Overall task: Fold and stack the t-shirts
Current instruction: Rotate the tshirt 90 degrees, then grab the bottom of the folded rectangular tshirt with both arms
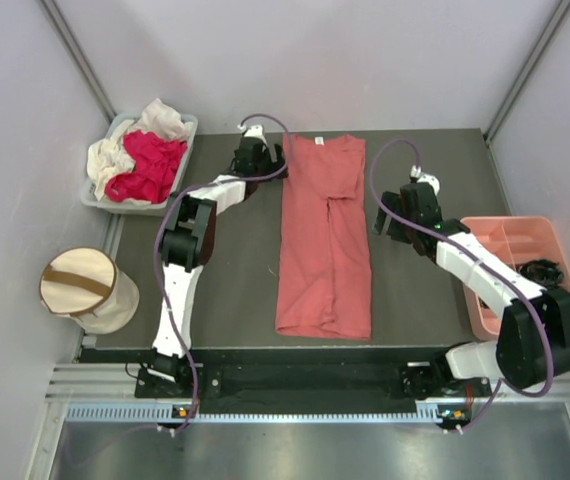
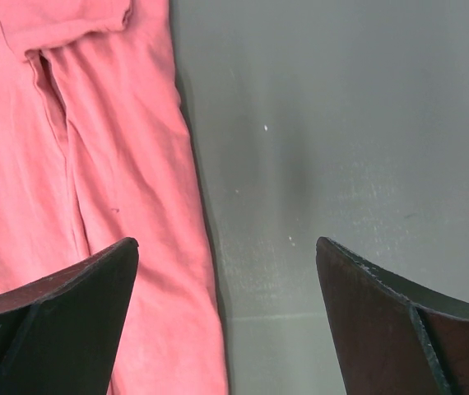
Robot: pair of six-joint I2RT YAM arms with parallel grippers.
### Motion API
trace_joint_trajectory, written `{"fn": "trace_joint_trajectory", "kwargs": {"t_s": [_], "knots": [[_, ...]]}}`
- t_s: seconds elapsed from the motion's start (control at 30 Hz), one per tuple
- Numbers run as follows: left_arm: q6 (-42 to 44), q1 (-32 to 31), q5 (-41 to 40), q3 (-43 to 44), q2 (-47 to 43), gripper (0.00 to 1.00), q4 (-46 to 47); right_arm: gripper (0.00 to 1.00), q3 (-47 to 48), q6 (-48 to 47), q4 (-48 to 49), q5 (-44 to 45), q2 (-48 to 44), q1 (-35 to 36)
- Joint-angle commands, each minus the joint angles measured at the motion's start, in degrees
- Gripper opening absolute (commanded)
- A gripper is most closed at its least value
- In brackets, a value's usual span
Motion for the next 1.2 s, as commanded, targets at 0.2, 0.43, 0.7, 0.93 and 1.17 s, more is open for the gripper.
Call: {"fn": "trace_joint_trajectory", "kwargs": {"t_s": [0.2,0.43,0.7,0.93,1.17], "knots": [[-12.0,0.1,-0.9,-35.7,-32.3,0.99,-0.3,0.89,-7.3,5.0,-5.2,-2.8,-11.1,1.2],[-17.3,-14.2,-11.4,-59.0,-56.5,0.99,-8.9,0.88,-14.1,13.4,-13.4,-2.3,-19.7,9.6],[-29.4,-31.5,-15.2,-76.3,-75.2,0.99,-16.8,0.86,-21.8,27.0,-19.1,1.8,-27.6,22.7],[-34.8,-37.6,-18.3,-81.6,-80.1,0.99,-21.8,0.83,-26.6,34.7,-19.8,3.8,-31.1,28.1],[-39.4,-42.7,-18.4,-83.7,-78.2,0.99,-19.6,0.78,-29.1,37.8,-15.4,4.0,-27.8,32.1]]}}
